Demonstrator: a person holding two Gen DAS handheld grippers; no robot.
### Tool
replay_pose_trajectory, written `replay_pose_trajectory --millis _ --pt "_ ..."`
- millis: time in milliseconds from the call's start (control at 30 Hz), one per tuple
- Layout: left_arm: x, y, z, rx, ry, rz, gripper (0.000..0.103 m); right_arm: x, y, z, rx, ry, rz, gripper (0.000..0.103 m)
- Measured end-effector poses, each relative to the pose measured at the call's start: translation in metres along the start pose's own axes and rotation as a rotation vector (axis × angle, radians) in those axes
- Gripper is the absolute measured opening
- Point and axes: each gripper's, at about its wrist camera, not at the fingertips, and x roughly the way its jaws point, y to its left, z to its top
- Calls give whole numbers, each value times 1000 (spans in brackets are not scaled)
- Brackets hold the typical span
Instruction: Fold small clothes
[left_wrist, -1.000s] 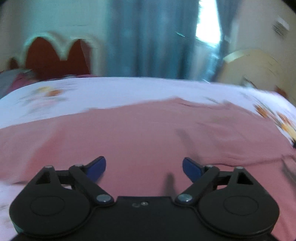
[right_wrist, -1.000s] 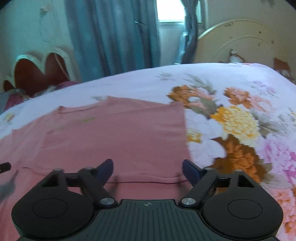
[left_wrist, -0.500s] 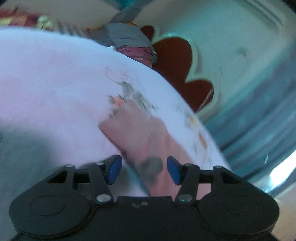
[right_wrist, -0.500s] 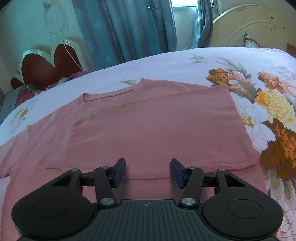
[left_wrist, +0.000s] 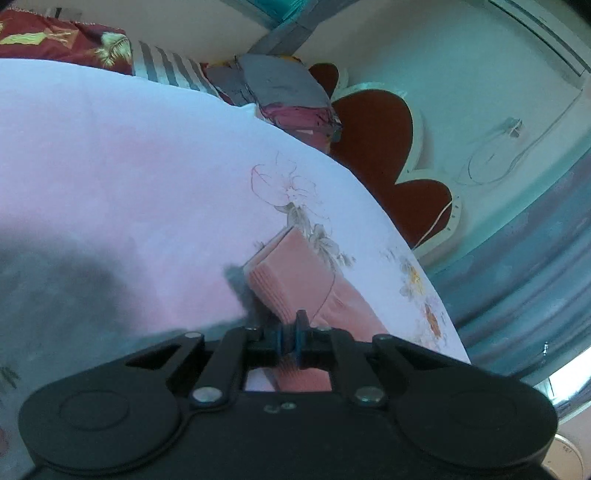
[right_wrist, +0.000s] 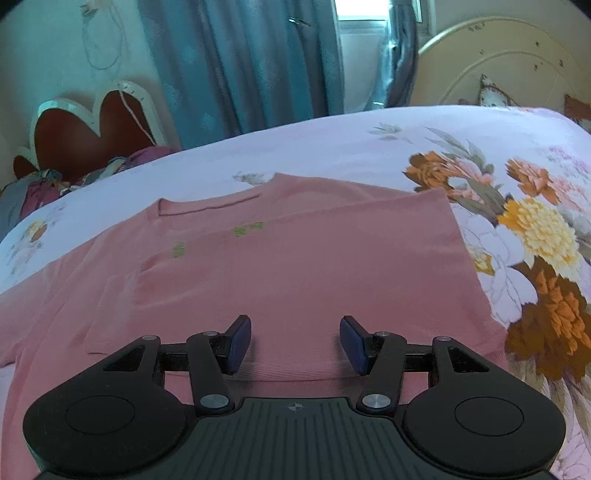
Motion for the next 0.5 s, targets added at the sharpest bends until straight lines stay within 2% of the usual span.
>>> replay_pose_trajectory --millis 67,200,300,400,500 --pt "-9 -12 -8 17 -27 -31 6 -3 -5 0 -2 -5 -1 54" --pt "-26 -75 -36 210 -25 -134 6 -5 -19 4 4 -26 -1 54" --pt "-40 -139 -77 395 14 -266 6 -3 -28 7 5 -34 6 54" --pt "-54 -193 -136 531 99 -410 6 -4 -36 11 12 -38 31 54" --pt "-60 -244 -196 642 186 -479 6 -6 -43 13 10 -47 49 54"
